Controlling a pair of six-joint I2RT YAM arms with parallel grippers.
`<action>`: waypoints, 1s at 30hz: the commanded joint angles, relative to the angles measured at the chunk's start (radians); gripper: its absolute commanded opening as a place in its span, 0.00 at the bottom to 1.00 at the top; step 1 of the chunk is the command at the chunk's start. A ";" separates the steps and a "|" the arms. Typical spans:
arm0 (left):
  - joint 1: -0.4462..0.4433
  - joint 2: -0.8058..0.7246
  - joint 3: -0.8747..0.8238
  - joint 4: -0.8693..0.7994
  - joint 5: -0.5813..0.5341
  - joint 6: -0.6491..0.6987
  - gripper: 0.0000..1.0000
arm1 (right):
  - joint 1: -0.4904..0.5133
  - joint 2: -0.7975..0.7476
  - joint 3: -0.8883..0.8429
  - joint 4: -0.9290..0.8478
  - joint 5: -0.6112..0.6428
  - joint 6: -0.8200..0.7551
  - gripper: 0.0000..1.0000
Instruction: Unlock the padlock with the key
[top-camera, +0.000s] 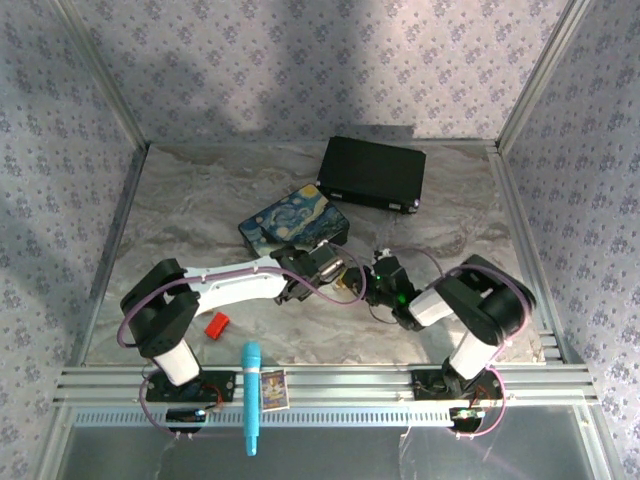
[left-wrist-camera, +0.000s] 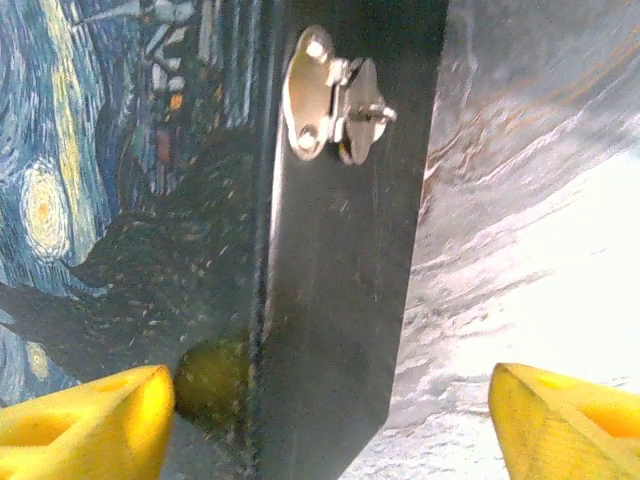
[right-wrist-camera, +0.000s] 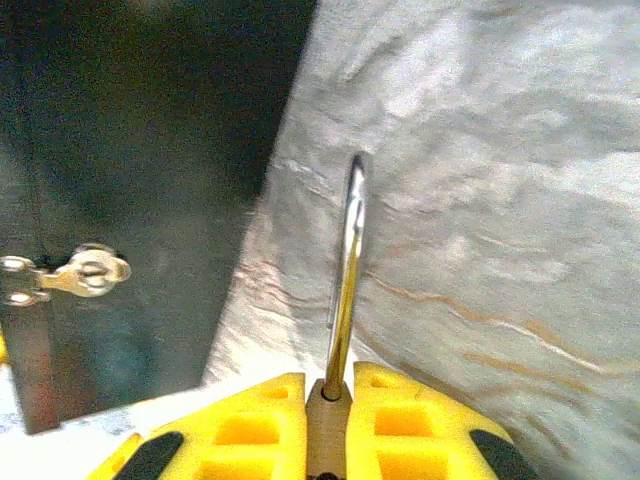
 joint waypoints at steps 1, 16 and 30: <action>0.014 0.015 -0.041 -0.140 0.073 -0.096 0.89 | -0.035 -0.068 0.037 -0.446 -0.068 -0.150 0.00; 0.117 -0.070 -0.057 -0.191 -0.077 -0.375 0.98 | -0.267 -0.132 0.225 -1.178 -0.261 -0.649 0.06; 0.204 -0.158 -0.084 -0.107 -0.023 -0.323 0.98 | -0.303 -0.135 0.387 -1.436 -0.151 -0.809 0.35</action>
